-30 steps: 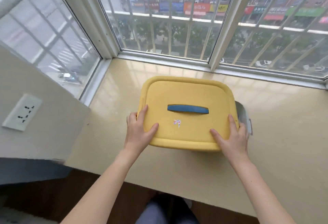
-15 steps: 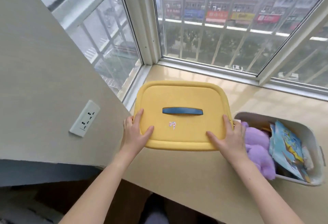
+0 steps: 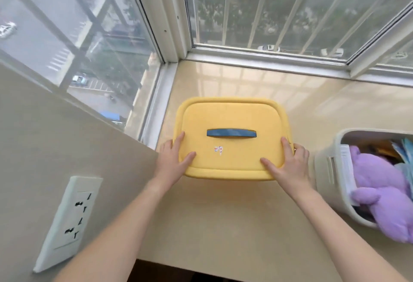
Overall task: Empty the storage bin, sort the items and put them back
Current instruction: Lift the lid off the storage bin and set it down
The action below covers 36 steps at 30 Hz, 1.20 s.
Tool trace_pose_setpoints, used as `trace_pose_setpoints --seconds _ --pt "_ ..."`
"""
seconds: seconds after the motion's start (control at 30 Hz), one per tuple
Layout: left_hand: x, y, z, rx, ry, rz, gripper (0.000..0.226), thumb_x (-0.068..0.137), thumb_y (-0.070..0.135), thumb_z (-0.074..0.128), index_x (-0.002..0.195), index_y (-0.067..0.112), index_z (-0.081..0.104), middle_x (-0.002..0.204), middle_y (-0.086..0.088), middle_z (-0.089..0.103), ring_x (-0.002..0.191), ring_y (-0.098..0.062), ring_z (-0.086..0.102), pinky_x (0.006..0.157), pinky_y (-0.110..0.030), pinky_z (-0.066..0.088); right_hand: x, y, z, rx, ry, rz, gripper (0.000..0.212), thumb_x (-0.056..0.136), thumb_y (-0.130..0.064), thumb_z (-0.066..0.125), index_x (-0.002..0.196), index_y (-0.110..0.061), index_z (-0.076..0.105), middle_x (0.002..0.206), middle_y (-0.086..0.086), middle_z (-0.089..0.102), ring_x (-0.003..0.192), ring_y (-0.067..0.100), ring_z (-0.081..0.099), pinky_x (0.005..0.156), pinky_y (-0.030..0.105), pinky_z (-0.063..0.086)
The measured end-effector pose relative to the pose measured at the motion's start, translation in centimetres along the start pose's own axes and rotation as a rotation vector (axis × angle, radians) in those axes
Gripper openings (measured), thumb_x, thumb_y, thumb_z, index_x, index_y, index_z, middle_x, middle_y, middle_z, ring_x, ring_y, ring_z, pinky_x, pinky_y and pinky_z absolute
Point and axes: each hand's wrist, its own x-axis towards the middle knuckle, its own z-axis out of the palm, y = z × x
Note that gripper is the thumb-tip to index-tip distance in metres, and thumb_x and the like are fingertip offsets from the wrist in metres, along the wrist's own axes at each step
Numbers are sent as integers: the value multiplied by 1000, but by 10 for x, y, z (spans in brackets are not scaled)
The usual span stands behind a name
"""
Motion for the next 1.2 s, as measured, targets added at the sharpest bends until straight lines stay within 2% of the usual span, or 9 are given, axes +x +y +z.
trace_pose_setpoints --seconds 0.17,0.3,0.43,0.6,0.7,0.8,0.97,1.03,1.2 --pt "56 -23 50 80 -23 33 78 81 66 45 149 37 25 134 -7 46 131 -24 33 105 -40 32 38 32 55 13 26 37 95 78 -62 68 151 -12 32 134 26 38 124 34 30 108 48 29" --pt "90 -32 86 190 21 74 71 89 61 48 150 37 21 151 -15 33 145 -26 15 115 -44 18 68 48 83 -12 63 35 94 78 -58 69 151 -11 32 134 29 39 125 37 32 108 48 29" --pt "107 -33 106 330 77 162 72 89 64 35 152 30 22 155 -20 26 147 -30 12 116 -45 14 87 61 96 29 105 25 95 76 -61 71 149 -10 36 132 31 42 125 41 34 108 50 32" --pt "109 -37 127 375 125 200 76 89 64 21 152 22 23 157 -22 18 147 -32 10 117 -44 14 94 73 107 -32 191 -38 99 71 -76 47 145 -9 43 129 31 45 116 41 41 102 49 37" --pt "107 -37 130 420 119 203 74 91 60 21 152 19 23 156 -25 16 146 -38 10 117 -46 12 92 74 109 -144 178 -53 95 75 -76 44 147 -13 41 146 25 34 121 39 35 106 48 33" --pt "104 -30 124 474 128 209 69 92 55 26 150 17 30 153 -25 25 142 -42 21 116 -49 15 89 67 102 -180 160 -54 88 78 -72 45 146 -15 42 153 20 30 124 37 34 107 47 30" --pt "74 17 97 387 192 377 50 93 36 40 133 9 55 128 -14 60 116 -36 56 100 -48 41 70 39 68 -92 243 -256 59 92 -49 47 136 -10 54 137 17 53 116 37 49 96 49 44" --pt "52 45 81 342 234 473 44 93 31 45 127 8 60 120 -11 65 108 -34 59 93 -44 46 55 21 45 -54 283 -323 51 94 -42 49 133 -9 57 132 16 57 116 35 52 96 47 45" --pt "-16 107 29 277 239 622 41 93 29 51 127 7 59 124 -9 63 116 -31 56 98 -48 43 -6 -17 -19 -35 368 -418 49 94 -41 52 128 -8 62 130 14 60 118 34 53 99 47 42"
